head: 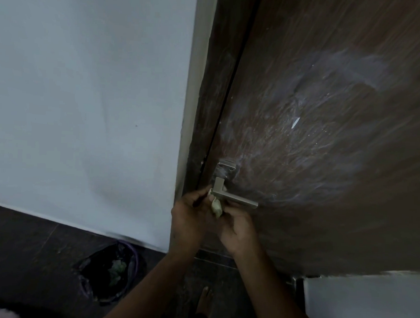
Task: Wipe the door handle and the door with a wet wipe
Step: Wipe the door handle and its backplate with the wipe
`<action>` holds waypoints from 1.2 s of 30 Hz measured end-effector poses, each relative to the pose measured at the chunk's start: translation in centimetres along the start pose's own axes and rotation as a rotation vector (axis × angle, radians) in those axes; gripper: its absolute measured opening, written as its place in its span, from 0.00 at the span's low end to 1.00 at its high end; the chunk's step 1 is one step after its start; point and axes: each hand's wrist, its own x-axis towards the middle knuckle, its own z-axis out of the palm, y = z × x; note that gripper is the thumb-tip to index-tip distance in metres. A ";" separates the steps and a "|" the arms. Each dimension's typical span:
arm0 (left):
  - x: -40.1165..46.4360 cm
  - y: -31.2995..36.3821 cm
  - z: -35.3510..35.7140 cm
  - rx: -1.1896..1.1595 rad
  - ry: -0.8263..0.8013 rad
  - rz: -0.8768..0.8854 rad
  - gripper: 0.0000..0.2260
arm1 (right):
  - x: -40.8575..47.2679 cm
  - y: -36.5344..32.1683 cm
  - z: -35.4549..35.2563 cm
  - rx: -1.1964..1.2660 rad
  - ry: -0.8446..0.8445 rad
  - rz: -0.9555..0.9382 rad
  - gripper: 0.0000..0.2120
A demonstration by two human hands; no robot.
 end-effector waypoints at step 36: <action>0.0 1.1 0.8 -0.492 0.128 -0.490 0.09 | -0.7 0.0 0.6 -0.062 0.047 -0.049 0.10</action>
